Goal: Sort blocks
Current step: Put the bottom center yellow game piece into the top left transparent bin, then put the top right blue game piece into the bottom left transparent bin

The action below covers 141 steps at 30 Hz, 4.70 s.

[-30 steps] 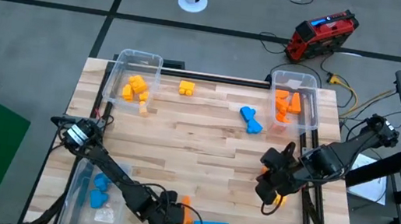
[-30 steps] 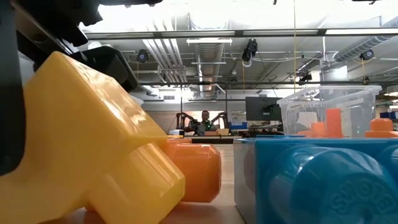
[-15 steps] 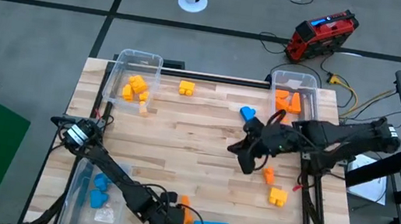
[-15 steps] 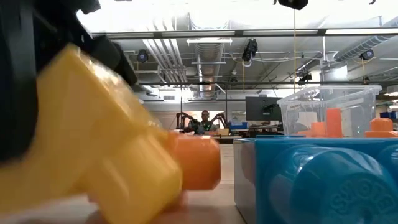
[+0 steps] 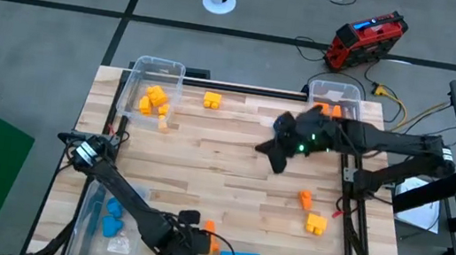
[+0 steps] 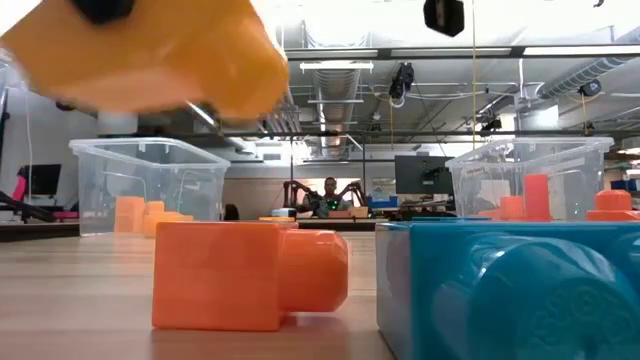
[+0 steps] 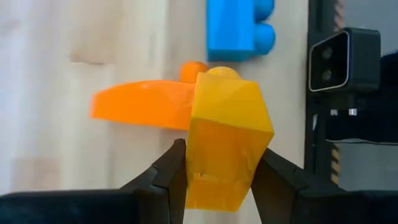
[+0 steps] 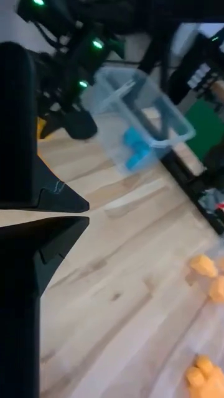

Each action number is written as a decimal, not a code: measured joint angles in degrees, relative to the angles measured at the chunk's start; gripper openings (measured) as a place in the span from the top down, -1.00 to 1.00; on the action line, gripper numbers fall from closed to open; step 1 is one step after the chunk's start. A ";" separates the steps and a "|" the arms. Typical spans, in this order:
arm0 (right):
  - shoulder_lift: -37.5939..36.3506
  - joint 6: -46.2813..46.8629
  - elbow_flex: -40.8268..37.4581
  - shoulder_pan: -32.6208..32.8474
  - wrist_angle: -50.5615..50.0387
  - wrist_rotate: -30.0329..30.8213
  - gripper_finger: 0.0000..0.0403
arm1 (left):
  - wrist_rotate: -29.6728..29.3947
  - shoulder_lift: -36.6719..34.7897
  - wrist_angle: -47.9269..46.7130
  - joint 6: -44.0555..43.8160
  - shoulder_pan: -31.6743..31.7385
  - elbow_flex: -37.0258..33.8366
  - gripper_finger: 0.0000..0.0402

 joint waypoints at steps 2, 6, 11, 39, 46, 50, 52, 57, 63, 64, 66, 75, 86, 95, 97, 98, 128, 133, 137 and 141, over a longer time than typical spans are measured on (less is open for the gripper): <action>0.04 -0.94 0.00 -2.67 0.29 -2.15 0.94 | -1.67 -0.03 -3.99 -0.40 0.00 2.46 0.38; 0.04 -1.71 0.00 -6.41 0.68 -5.30 0.94 | -6.62 -0.03 -13.65 -2.76 -0.02 8.14 0.38; 0.07 -2.46 0.00 -11.70 7.55 -12.10 0.94 | -14.13 -0.05 -26.47 -9.53 0.00 16.18 0.38; 4.54 -1.37 0.07 -22.33 12.39 -17.44 0.94 | -21.07 -34.89 -40.75 -4.04 33.71 6.27 0.38; 9.78 1.10 0.07 -23.26 12.36 -20.48 0.94 | -8.55 -44.87 -40.36 -4.36 61.68 -9.33 0.38; 12.46 3.10 0.07 -23.31 12.49 -22.35 0.94 | 1.22 -46.33 -39.03 3.69 75.13 -15.75 0.38; 13.43 3.90 0.07 -23.31 12.51 -22.50 0.94 | 2.61 -46.35 -38.01 7.31 79.00 -18.15 0.38; 14.14 6.14 0.07 -23.99 12.55 -22.49 0.94 | 2.59 -45.02 -34.49 14.13 82.66 -21.53 0.37; 13.38 6.56 0.07 -26.27 12.57 -22.43 0.94 | 2.04 -43.01 -31.41 18.13 82.71 -23.29 0.32; 13.35 6.62 0.07 -26.75 12.56 -22.40 0.94 | 1.98 -42.66 -31.37 18.25 82.71 -23.35 0.32; 13.35 6.87 0.07 -27.54 12.56 -22.27 0.94 | 1.77 -42.11 -31.07 18.27 82.71 -23.37 0.30; 13.18 7.24 0.07 -28.66 12.56 -22.29 0.94 | 1.70 -40.31 -29.36 18.76 82.69 -23.37 0.23; 12.75 7.99 0.07 -28.62 12.45 -22.32 0.94 | 1.68 -39.66 -27.87 19.40 82.64 -22.80 0.01; 9.22 11.23 0.07 -27.78 9.87 -22.41 0.94 | 2.18 -39.99 -20.80 23.80 79.10 -14.41 -0.02; 8.38 11.63 0.07 -26.95 7.47 -22.34 0.94 | 3.97 -39.99 -16.97 26.21 77.65 -12.89 -0.02; 7.99 11.74 0.07 -26.48 5.71 -22.21 0.94 | 5.37 -39.99 -14.95 27.61 77.04 -12.37 -0.02; 37.03 -11.80 19.97 -32.49 -33.72 4.33 0.94 | 10.88 -39.99 0.71 34.80 75.30 -11.38 -0.03; 42.72 -17.27 26.74 -32.48 -38.92 9.54 0.90 | 10.86 -39.92 0.69 36.11 75.30 -11.43 -0.03; 46.84 -19.53 30.77 -32.90 -42.20 10.20 0.69 | 10.86 -39.92 0.67 36.39 75.30 -11.46 -0.03; 49.93 -20.76 31.80 -32.65 -43.26 10.21 0.34 | 10.86 -39.90 0.65 37.93 75.30 -11.46 -0.03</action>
